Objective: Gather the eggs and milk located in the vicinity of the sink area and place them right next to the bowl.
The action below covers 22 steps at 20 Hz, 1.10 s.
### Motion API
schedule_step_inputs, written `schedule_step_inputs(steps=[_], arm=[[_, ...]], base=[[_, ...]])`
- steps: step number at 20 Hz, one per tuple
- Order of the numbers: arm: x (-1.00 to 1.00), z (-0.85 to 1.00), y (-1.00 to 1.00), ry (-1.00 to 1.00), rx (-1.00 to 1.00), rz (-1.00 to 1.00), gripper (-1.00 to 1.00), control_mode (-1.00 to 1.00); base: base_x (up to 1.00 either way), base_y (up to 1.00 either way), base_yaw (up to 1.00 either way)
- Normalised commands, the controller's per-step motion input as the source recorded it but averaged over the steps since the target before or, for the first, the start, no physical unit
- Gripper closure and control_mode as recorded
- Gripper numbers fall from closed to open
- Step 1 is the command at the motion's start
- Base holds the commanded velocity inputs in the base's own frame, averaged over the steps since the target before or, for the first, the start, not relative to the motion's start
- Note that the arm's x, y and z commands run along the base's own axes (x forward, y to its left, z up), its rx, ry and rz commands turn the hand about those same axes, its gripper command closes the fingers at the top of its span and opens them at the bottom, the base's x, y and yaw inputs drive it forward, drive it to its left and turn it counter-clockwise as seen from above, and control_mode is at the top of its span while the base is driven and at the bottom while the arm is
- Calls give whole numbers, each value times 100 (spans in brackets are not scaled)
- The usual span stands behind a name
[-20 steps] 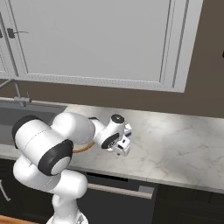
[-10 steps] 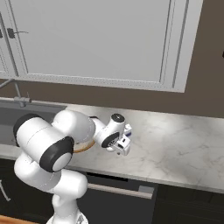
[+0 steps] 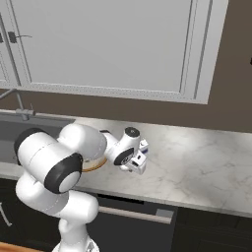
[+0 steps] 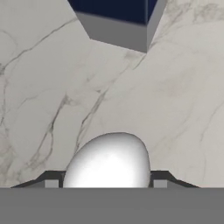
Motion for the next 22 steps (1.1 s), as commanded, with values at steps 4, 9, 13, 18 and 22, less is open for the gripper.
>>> schedule_step_inputs(steps=[4,9,13,18,22], arm=[[0,0,-4,1,0,0,100,-100],[-20,28,-15,-5,5,0,100,-100],[-16,86,-4,-16,2,17,100,-100],[0,75,0,-8,0,36,100,-100],[0,39,0,-12,0,45,100,-100]], base=[[0,0,0],[0,0,0],[0,0,0],[0,0,0],[0,0,0]])
